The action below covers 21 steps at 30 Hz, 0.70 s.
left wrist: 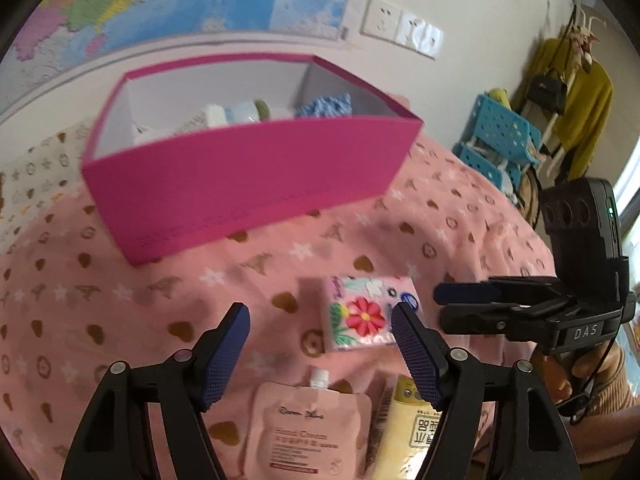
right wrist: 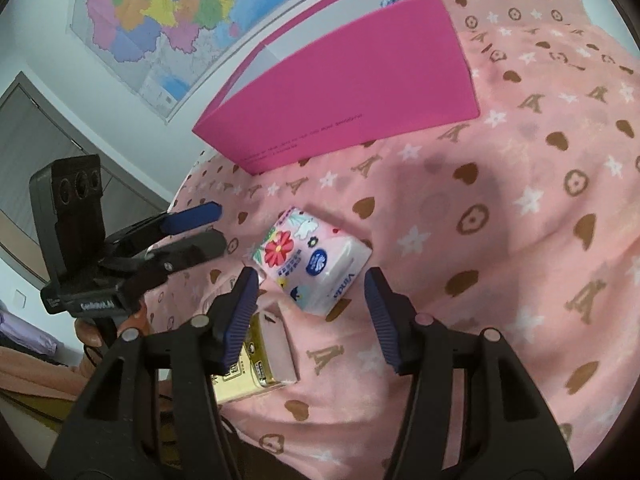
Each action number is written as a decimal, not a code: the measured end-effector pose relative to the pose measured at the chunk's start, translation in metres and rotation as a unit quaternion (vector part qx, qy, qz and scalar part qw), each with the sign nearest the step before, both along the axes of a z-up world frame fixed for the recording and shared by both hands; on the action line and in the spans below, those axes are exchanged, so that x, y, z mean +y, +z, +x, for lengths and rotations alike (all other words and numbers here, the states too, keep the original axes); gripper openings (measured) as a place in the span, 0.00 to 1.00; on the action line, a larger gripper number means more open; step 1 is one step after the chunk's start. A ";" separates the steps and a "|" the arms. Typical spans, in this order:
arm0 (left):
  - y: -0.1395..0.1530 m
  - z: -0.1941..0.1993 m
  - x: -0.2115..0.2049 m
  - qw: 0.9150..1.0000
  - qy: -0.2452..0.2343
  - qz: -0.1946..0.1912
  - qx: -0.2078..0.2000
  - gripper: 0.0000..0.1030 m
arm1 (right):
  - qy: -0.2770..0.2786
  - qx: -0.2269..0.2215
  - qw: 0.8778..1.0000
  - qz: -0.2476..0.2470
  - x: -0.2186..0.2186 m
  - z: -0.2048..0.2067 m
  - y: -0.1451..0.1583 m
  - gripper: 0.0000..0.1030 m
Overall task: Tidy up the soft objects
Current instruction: 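Grasp the floral pink tissue pack with the right tool, then place the floral tissue pack into the pink box and release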
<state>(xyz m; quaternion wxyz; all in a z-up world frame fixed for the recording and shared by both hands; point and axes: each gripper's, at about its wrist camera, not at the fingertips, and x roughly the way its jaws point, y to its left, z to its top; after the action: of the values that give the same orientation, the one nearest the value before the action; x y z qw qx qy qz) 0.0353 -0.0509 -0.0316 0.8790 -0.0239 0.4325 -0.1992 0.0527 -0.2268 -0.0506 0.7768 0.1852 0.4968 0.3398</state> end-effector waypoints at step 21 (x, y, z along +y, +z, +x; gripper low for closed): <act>-0.015 0.009 -0.019 0.997 -0.045 -0.037 0.048 0.38 | -0.009 -0.011 1.000 -0.025 0.010 0.011 0.003 0.37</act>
<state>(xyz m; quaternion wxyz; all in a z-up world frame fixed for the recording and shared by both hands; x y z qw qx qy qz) 0.0440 -0.0701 -0.0468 0.8459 -0.0461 0.4670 -0.2534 0.0636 -0.2166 -0.0473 0.7896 0.1667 0.4947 0.3226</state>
